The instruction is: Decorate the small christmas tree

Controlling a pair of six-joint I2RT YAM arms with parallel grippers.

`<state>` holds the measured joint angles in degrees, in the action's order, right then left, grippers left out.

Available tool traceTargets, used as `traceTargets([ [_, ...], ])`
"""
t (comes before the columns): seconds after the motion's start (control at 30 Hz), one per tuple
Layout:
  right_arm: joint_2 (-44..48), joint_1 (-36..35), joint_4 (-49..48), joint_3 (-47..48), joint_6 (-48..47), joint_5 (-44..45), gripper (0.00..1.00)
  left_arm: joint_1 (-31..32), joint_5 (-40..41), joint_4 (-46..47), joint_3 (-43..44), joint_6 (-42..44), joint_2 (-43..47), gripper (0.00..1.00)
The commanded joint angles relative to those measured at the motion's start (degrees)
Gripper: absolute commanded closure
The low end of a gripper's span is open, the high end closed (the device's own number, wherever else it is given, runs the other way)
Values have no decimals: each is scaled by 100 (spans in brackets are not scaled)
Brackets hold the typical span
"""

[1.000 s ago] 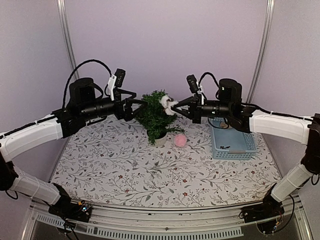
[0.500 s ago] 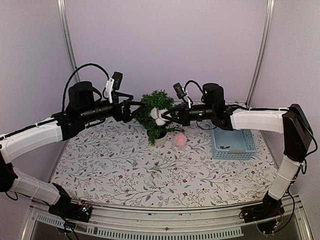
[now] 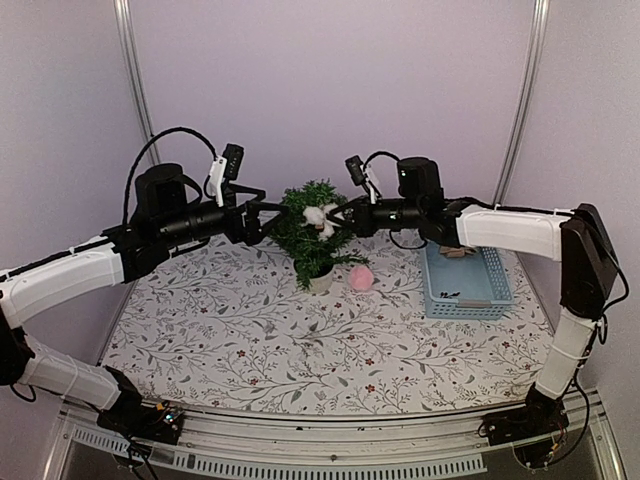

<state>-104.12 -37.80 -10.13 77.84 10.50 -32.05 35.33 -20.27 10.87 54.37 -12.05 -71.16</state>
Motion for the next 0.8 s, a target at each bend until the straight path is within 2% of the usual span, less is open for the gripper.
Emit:
traceTargets([
  [0.0,-246,9,500,231,-279,409,99,-86,36,75,-24,126,93,1],
  [0.13,-258,10,510,249,-320,510,92,-88,35,68,-1,159,84,1],
  [0.33,-158,9,608,294,-356,688,73,-88,15,102,-29,126,71,1],
  [0.67,356,7,671,201,-426,1217,46,-88,108,117,-32,150,84,1],
  [0.77,458,9,721,188,-473,1347,42,-90,166,117,-33,134,84,1],
])
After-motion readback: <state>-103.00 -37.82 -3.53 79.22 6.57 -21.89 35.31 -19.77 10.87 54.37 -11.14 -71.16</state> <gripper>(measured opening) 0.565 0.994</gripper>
